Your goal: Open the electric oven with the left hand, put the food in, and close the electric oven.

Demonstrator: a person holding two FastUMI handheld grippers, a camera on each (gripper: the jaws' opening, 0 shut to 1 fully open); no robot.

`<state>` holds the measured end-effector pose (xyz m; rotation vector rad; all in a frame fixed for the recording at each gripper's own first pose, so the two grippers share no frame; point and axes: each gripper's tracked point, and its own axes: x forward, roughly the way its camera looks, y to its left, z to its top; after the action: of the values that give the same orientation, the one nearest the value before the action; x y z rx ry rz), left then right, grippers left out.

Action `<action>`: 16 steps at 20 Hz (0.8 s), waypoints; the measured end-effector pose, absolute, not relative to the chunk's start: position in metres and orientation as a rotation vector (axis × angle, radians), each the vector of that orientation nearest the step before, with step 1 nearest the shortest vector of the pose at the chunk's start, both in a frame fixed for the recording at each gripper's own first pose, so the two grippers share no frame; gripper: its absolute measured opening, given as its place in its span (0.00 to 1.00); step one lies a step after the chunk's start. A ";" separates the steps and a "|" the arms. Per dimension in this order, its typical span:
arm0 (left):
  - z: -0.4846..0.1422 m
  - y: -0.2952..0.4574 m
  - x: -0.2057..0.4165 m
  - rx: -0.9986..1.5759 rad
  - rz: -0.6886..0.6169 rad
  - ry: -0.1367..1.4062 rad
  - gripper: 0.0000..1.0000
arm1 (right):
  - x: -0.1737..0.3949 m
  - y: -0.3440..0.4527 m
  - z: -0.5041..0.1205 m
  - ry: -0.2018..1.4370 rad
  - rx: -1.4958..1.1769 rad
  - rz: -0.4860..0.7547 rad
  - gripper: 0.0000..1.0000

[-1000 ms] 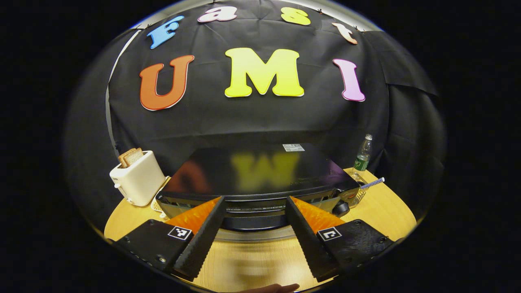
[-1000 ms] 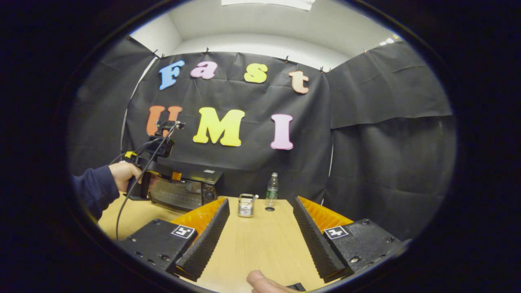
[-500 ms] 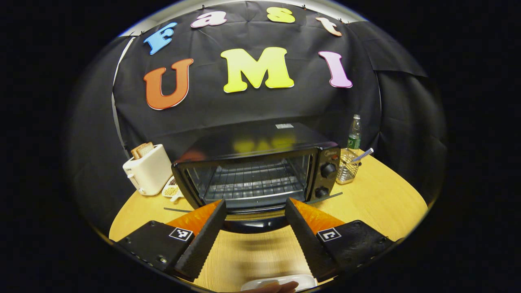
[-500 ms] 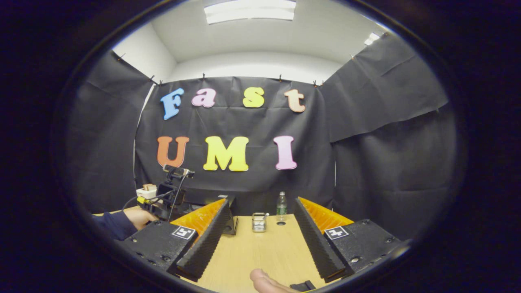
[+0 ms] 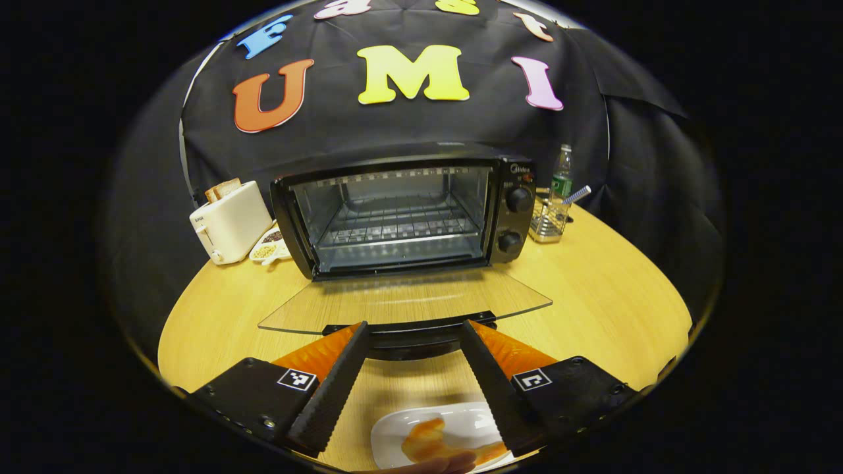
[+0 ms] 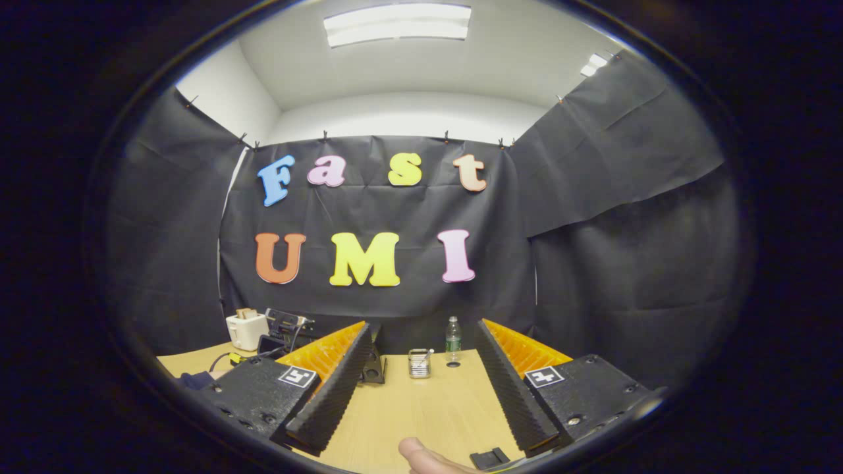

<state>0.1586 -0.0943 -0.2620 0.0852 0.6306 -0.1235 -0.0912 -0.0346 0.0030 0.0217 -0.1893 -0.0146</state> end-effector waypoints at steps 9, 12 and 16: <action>-0.303 -0.096 0.145 0.075 -0.107 0.721 0.95 | -0.078 -0.018 -0.020 -0.134 0.014 0.023 0.99; -0.280 -0.091 0.146 0.055 -0.104 0.658 0.96 | -0.070 -0.011 -0.032 -0.106 0.006 0.040 0.98; -0.228 -0.065 0.128 0.017 -0.094 0.541 0.96 | -0.052 0.014 -0.055 -0.057 -0.013 0.086 0.98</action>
<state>0.1285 -0.0648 -0.2284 0.0169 0.5405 -0.0941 -0.0522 0.0135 -0.0546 -0.0132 -0.0571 0.0858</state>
